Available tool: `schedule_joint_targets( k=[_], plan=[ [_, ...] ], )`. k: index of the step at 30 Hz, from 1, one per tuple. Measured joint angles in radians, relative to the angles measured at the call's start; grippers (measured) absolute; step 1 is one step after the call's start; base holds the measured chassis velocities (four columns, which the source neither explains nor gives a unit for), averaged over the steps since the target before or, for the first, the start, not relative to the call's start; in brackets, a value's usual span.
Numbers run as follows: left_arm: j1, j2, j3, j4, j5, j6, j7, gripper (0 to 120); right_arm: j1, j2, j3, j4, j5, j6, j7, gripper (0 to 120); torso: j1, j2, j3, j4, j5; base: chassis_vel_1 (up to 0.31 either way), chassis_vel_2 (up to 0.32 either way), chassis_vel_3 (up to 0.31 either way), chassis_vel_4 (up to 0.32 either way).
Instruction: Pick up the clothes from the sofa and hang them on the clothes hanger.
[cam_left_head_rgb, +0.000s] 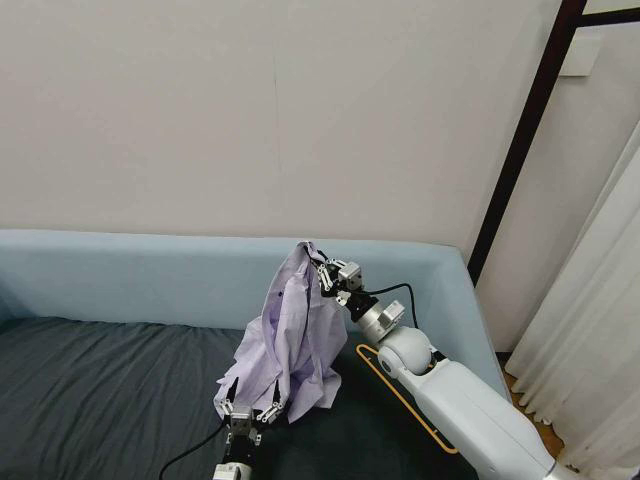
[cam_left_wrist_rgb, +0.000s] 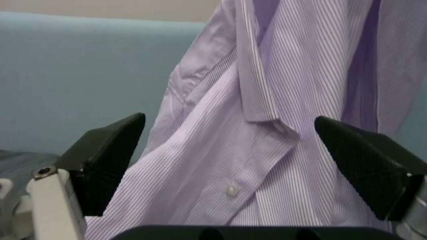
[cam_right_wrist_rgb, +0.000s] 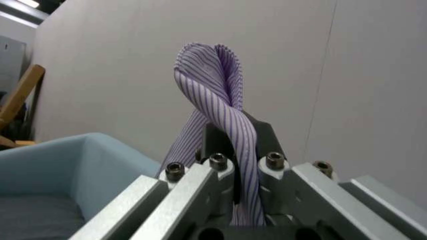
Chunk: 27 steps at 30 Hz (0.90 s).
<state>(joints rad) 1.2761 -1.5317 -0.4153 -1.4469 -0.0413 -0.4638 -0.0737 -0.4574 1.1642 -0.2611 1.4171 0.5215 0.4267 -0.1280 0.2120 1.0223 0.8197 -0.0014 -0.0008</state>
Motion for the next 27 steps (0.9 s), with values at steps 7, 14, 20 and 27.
schedule_joint_targets(
  k=[7, 14, 20, 27],
  plan=[
    [-0.034, 0.017, 0.004, 0.013, -0.031, 0.007, 0.005, 100, -0.005, -0.004, 0.004, -0.001, -0.001, 0.0, 0.001, 0, 0.0, 0.0, 0.0, 0.0001, 0.0001, 0.0, 0.0, 0.0, 0.0],
    [-0.075, 0.009, 0.021, 0.065, -0.049, 0.003, 0.014, 100, -0.004, -0.002, 0.006, -0.003, 0.0, -0.001, 0.002, 0, 0.0, 0.0, 0.0, 0.0001, -0.0001, 0.0, 0.0, 0.0, 0.0],
    [-0.137, -0.021, 0.022, 0.153, -0.049, -0.007, 0.007, 91, -0.002, 0.001, 0.006, -0.009, 0.0, -0.004, 0.007, 0, 0.0, 0.0, 0.0, 0.0, 0.0, 0.0, 0.0, 0.0, 0.0],
    [-0.167, -0.021, 0.02, 0.193, -0.056, -0.017, 0.006, 67, -0.004, 0.001, 0.006, -0.009, 0.0, -0.004, 0.01, 0, 0.0, 0.0, 0.0, 0.0, 0.0, 0.0, 0.0, 0.0, 0.0]
  ],
)
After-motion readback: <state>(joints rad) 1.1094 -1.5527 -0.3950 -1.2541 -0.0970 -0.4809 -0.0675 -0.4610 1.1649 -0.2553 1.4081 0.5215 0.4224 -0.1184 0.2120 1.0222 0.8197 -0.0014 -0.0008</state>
